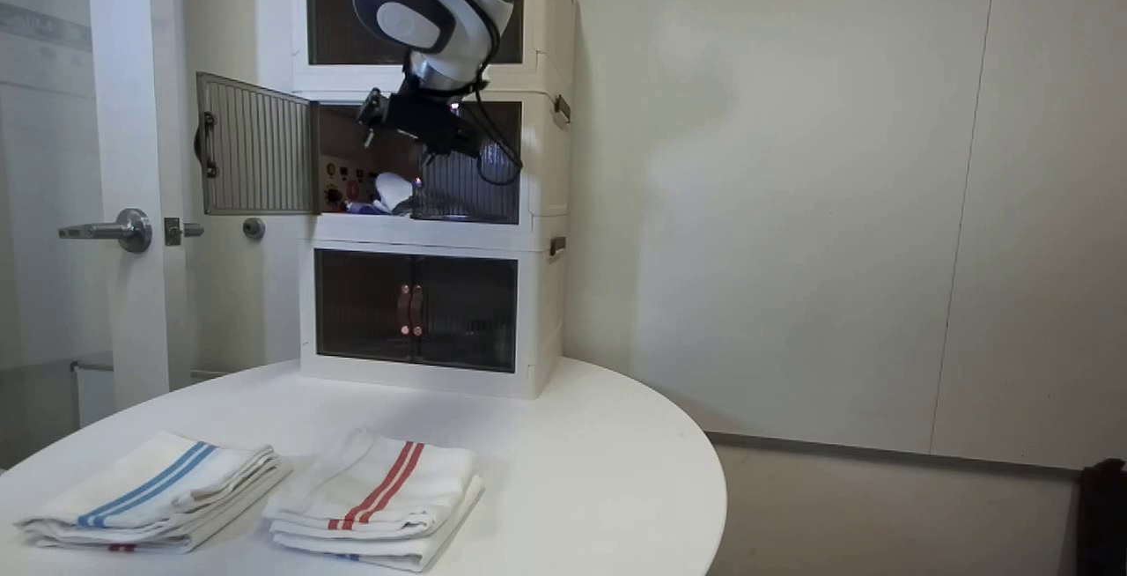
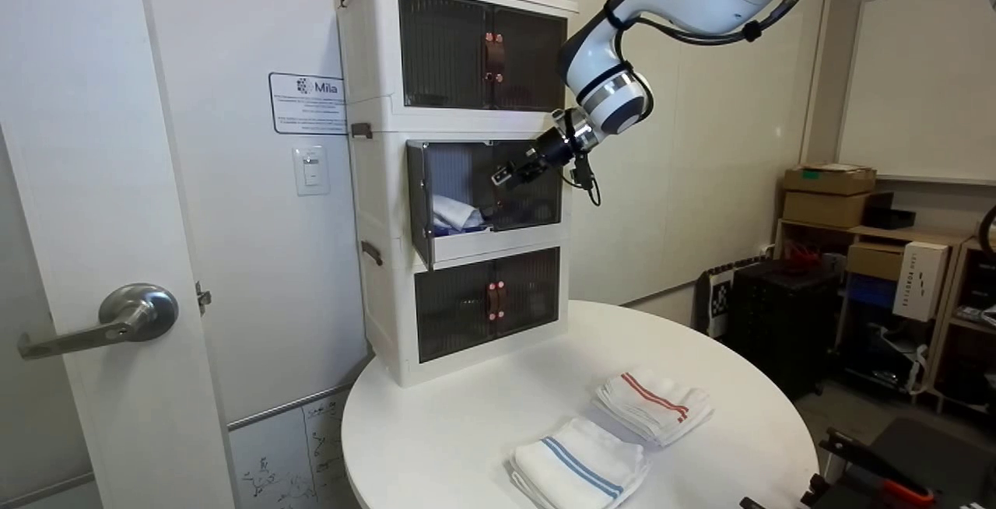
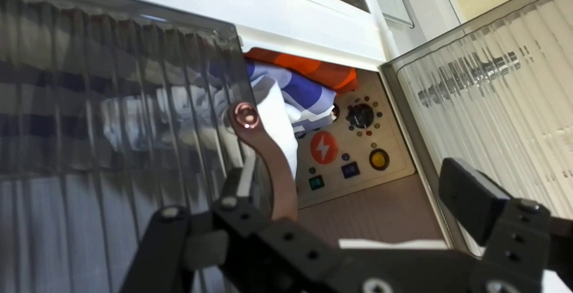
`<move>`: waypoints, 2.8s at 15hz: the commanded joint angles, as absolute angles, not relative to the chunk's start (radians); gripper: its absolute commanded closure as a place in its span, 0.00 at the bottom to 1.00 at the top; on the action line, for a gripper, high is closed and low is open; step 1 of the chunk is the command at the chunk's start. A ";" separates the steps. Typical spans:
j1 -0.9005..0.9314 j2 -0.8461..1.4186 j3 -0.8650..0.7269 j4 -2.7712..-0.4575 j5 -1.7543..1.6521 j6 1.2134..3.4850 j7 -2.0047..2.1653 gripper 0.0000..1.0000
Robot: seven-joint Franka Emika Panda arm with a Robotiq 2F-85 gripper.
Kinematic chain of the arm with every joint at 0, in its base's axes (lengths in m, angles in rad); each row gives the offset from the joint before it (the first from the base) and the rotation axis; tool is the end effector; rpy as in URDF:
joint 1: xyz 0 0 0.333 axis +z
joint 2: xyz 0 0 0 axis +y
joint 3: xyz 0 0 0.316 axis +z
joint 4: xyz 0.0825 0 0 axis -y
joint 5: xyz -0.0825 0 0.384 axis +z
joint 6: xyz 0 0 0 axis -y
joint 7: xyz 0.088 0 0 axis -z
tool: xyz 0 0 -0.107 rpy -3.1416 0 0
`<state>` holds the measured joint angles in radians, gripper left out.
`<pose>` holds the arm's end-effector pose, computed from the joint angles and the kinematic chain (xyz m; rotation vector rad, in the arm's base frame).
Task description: Open the right cupboard
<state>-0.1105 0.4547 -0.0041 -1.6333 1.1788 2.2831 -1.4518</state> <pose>0.6996 -0.0583 0.3872 -2.2927 -0.7076 -1.0201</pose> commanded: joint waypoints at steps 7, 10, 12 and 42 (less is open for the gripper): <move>-0.116 0.475 0.036 -1.591 1.193 2.242 -1.472 0.00; -0.125 0.476 0.046 -1.592 1.189 2.170 -1.485 0.00; -0.131 0.474 0.047 -1.594 1.186 2.120 -1.493 0.00; -0.189 0.389 -0.054 -1.711 1.170 2.113 -1.415 0.00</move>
<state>-0.1912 0.4349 -0.0390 -1.6649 1.1713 2.1038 -1.4691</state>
